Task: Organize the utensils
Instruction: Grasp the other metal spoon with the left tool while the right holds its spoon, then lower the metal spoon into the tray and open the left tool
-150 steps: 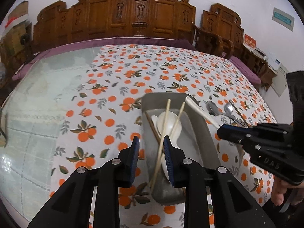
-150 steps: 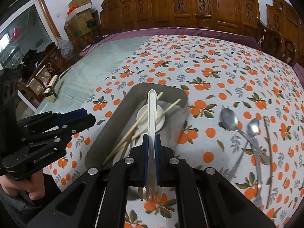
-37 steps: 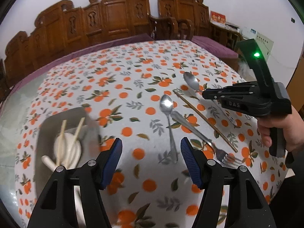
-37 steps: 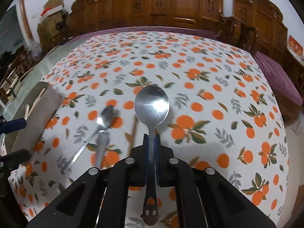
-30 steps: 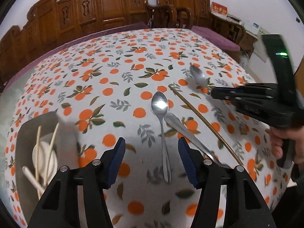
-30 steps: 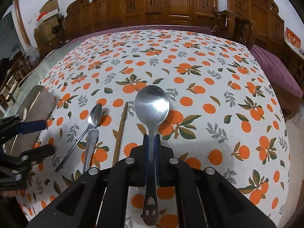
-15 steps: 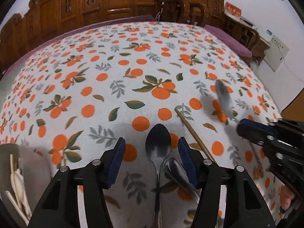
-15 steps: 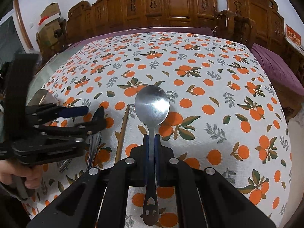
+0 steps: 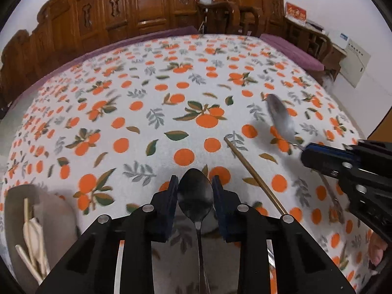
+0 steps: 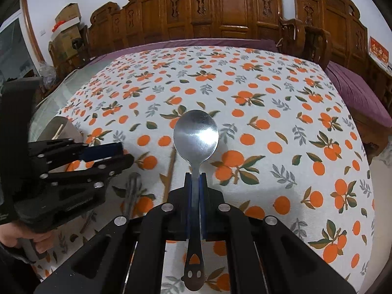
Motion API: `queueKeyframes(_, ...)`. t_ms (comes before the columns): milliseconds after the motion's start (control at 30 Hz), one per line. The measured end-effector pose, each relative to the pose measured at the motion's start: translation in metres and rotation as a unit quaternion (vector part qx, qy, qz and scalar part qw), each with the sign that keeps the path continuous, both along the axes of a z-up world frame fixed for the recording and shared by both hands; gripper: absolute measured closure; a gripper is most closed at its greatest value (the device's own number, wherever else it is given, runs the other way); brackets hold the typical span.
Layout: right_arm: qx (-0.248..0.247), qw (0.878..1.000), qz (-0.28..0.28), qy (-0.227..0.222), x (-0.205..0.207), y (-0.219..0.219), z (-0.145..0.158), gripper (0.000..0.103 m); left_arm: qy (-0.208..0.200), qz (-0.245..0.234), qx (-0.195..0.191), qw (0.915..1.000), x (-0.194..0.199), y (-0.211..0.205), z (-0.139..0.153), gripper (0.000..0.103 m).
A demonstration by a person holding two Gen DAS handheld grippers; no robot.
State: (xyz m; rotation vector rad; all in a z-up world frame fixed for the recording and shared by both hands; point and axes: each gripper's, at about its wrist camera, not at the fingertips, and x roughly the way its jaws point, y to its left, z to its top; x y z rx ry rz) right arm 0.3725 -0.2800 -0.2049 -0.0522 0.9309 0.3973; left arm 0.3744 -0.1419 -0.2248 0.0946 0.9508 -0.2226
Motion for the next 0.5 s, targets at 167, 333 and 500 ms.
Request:
queueKeyframes(167, 0.005, 1.0, -0.002, -0.013, -0.011, 0.012, 0.01, 0.096, -0.039, -0.006, -0.019, 0.999, -0.032, 0.013, 0.033, 0.077)
queueKeyframes(333, 0.006, 1.0, 0.001, -0.027, -0.021, 0.027, 0.019, 0.096, -0.072, -0.009, -0.038, 0.9966, -0.057, 0.029, 0.065, 0.077)
queueKeyframes(500, 0.006, 0.999, 0.01, -0.041, -0.03, 0.047, 0.029, 0.096, -0.09, -0.008, -0.051, 0.9946, -0.073, 0.045, 0.087, 0.077)
